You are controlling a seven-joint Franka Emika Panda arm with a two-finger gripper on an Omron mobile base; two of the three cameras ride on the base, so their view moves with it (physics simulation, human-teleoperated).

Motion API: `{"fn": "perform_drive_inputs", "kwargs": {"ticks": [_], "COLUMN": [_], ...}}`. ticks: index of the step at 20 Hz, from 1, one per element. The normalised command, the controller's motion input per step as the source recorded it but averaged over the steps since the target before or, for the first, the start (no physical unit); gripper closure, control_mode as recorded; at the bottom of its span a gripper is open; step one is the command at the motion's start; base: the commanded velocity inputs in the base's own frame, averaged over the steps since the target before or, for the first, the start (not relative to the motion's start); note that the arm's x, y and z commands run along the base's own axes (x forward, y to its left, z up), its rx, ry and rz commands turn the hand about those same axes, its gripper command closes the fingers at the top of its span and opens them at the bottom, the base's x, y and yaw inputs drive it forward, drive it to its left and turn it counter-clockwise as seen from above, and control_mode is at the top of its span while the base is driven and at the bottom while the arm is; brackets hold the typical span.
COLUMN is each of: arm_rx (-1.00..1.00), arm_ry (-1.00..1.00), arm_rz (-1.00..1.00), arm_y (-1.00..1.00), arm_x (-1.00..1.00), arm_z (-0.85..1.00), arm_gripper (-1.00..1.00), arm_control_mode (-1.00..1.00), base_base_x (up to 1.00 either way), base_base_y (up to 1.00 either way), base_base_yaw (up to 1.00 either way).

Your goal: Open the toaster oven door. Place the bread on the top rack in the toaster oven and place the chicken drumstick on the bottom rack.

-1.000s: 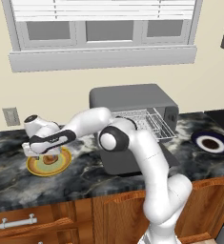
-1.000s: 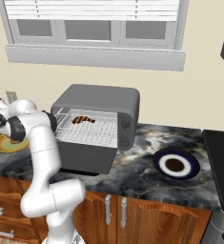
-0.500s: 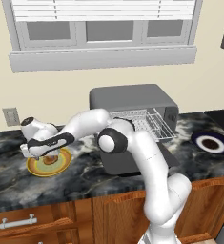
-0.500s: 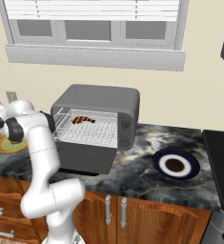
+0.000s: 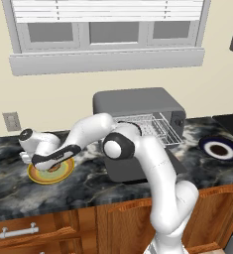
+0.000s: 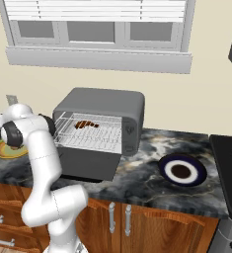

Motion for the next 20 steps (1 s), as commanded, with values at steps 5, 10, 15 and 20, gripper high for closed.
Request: {"fn": "perform_drive_inputs", "kwargs": {"ticks": [5,10,15,20], "arm_rx": [0.11,0.05,0.0,0.0], "arm_ry": [-0.09,-0.02,0.0,0.1], "arm_rz": [-0.05,-0.02,-0.01,0.0], "arm_y": [-0.18,-0.16,-0.1,-0.12], "arm_x": [-0.02,0.0,0.0,0.0], "arm_z": [-0.47,-0.04,0.23,0.41], "arm_gripper": [1.0,1.0,1.0,1.0], "arm_control_mode": [-1.0,-1.0,-1.0,-1.0], "base_base_x": [0.0,0.0,0.0,0.0], "base_base_y": [0.0,0.0,0.0,0.0], "base_base_yaw": [0.0,0.0,0.0,0.0]}}
